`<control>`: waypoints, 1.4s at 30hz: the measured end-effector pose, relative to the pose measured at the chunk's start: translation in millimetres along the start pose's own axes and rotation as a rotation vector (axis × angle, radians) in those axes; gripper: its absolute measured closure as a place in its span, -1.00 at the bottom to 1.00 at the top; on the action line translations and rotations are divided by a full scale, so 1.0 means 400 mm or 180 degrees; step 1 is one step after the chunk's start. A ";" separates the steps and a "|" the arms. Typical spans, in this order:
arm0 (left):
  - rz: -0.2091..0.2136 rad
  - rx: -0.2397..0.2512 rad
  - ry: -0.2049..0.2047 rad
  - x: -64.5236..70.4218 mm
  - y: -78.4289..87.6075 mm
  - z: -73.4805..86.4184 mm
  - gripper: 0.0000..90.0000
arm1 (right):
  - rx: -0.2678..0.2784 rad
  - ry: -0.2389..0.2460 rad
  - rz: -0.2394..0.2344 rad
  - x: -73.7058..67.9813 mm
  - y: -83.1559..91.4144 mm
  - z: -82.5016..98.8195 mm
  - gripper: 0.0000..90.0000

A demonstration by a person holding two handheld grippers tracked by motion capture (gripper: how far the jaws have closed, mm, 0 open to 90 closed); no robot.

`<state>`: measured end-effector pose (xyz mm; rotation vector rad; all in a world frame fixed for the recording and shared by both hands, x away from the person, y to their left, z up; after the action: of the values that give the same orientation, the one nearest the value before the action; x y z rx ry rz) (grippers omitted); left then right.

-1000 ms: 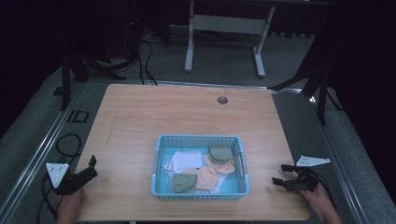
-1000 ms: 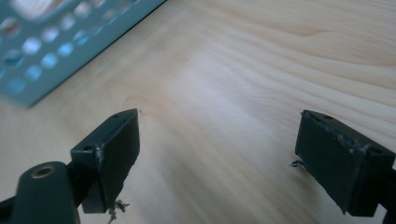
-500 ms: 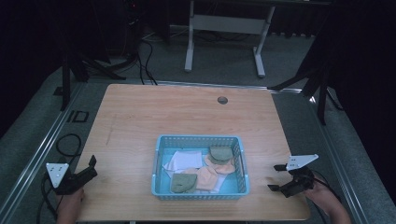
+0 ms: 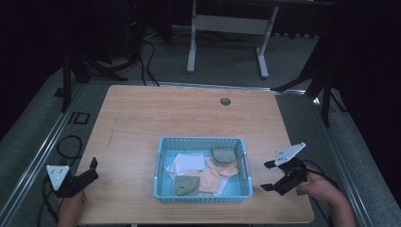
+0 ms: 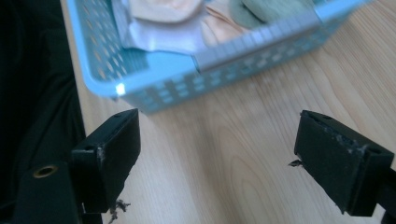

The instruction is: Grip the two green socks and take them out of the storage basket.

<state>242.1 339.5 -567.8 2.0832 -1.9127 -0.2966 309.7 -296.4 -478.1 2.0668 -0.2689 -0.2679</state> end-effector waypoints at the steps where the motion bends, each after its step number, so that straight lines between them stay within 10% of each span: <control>1: 0.0008 0.0002 0.0002 0.000 0.000 0.000 -0.99 | -0.0017 0.0027 -0.0024 -0.002 -0.002 -0.012 -0.68; 35: 0.0023 -0.0001 0.0019 -0.002 0.000 0.000 -0.99 | -0.0501 0.0498 -0.0373 -0.044 -0.148 -0.282 -0.67; 42: 0.0026 -0.0001 0.0019 -0.002 0.000 0.000 -0.99 | -0.0681 0.0658 -0.0250 -0.063 -0.183 -0.315 -0.71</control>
<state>241.9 340.5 -567.8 2.0734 -1.9172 -0.2885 329.2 -149.7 -479.6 1.8773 -0.0312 -0.1228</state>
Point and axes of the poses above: each handheld gripper's, and its own axes: y roughly backward along the jaws, z roughly out of its underside, x roughly to its right, the point moved 2 cm from there along -y, roughly forward along the jaws, and after that the axes turned 6 degrees about -x, right-handed, at the moved point
